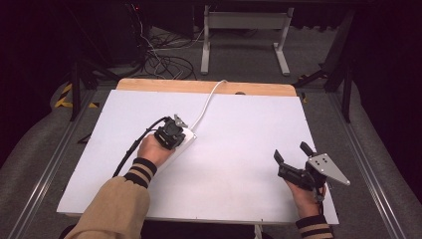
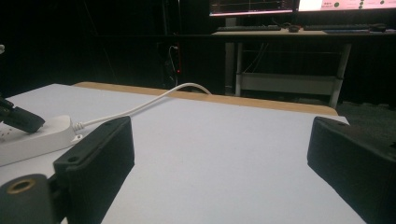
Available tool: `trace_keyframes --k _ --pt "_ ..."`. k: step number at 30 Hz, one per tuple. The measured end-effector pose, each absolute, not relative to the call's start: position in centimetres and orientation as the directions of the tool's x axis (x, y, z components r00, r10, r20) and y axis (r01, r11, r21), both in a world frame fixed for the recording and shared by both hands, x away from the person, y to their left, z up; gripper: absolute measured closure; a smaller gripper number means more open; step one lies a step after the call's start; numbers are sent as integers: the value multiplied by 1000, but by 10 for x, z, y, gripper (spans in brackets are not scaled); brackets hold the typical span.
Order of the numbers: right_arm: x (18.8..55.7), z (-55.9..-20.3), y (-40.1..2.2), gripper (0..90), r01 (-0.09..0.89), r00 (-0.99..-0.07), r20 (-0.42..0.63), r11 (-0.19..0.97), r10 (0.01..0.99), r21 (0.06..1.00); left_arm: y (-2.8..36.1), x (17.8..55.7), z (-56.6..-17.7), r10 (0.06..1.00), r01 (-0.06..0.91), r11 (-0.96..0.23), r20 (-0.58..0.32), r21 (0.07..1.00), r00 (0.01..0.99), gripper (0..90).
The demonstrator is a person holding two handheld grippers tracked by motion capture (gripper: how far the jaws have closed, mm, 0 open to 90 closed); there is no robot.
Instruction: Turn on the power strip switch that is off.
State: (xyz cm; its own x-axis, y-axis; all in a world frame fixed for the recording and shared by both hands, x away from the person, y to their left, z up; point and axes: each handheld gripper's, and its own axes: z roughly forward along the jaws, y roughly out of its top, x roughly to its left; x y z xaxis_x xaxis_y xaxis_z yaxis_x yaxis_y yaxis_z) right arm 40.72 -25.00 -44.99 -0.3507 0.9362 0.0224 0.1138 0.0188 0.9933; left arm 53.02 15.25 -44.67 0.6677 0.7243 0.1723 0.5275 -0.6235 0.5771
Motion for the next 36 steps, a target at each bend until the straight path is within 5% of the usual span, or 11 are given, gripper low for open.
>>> trace_keyframes --k 36 --pt "406 -449 -249 81 113 -356 22 20 934 993 137 533 -442 713 550 -675 243 491 658 900"
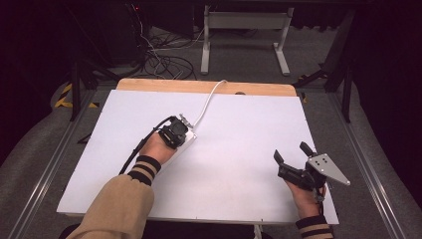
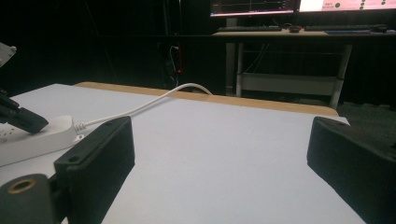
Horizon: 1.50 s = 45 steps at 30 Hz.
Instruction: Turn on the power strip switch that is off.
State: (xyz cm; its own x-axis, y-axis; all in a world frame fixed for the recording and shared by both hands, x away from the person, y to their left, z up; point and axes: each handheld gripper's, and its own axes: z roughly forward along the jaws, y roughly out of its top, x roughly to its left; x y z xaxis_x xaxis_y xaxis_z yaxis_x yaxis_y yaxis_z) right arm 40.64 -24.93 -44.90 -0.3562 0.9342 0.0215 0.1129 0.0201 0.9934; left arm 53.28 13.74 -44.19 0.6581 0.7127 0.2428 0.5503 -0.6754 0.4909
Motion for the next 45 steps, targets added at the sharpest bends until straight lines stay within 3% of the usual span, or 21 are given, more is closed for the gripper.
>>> trace_keyframes --k 45 --pt "406 -450 -251 81 126 -347 25 20 938 992 145 536 -442 721 550 -645 182 531 669 900"
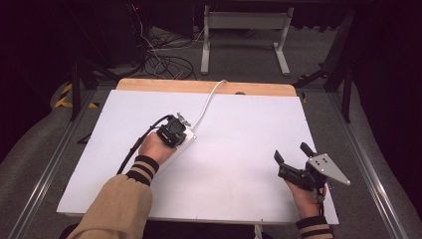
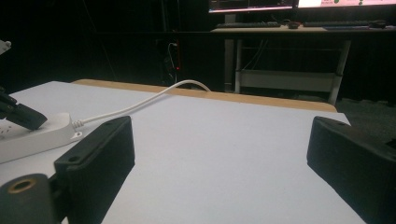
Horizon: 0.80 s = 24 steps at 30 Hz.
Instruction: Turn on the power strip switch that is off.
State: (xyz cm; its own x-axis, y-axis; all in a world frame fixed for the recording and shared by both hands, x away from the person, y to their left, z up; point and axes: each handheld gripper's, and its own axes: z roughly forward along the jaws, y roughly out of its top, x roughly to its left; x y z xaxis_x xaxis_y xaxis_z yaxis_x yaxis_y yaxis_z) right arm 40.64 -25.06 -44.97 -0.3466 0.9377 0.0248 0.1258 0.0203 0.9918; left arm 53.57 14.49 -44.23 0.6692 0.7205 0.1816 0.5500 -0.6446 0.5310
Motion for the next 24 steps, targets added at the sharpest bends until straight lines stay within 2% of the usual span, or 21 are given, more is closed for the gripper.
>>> trace_keyframes --k 15,18,24 --pt "406 -450 -251 81 129 -344 28 18 938 991 147 535 -445 725 535 -633 185 559 664 900" --pt "406 -450 -252 81 132 -343 30 16 939 991 153 536 -447 722 516 -592 122 619 681 900" --pt "406 -450 -253 81 130 -339 32 14 940 991 162 526 -442 752 442 -497 117 746 648 900"
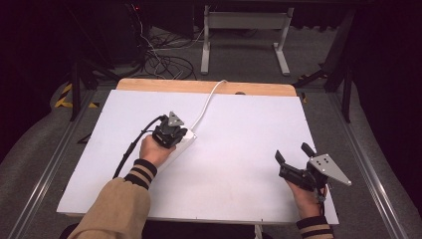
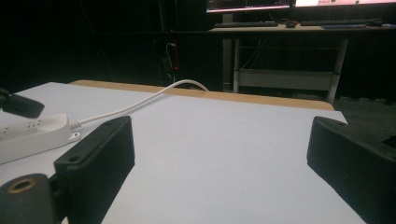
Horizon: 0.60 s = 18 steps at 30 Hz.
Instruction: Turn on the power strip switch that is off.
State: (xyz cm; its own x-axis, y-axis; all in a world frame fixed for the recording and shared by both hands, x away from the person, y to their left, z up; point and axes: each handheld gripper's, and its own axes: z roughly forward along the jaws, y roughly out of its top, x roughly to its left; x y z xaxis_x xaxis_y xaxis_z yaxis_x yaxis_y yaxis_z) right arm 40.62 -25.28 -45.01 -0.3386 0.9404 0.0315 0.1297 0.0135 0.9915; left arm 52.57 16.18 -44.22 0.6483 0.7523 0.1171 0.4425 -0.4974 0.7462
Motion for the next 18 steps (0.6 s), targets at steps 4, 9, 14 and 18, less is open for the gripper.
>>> trace_keyframes --k 4,9,14,18 --pt "406 -450 -253 81 128 -338 34 11 940 992 170 510 -431 782 358 -411 123 839 611 899" --pt "406 -450 -253 81 129 -335 37 7 942 992 186 485 -424 832 241 -299 128 923 540 899" --pt "406 -450 -253 81 128 -333 36 7 942 992 208 465 -417 866 163 -233 128 959 484 899" --pt "407 -450 -253 82 122 -335 38 4 941 992 231 448 -416 899 114 -179 115 977 423 899"
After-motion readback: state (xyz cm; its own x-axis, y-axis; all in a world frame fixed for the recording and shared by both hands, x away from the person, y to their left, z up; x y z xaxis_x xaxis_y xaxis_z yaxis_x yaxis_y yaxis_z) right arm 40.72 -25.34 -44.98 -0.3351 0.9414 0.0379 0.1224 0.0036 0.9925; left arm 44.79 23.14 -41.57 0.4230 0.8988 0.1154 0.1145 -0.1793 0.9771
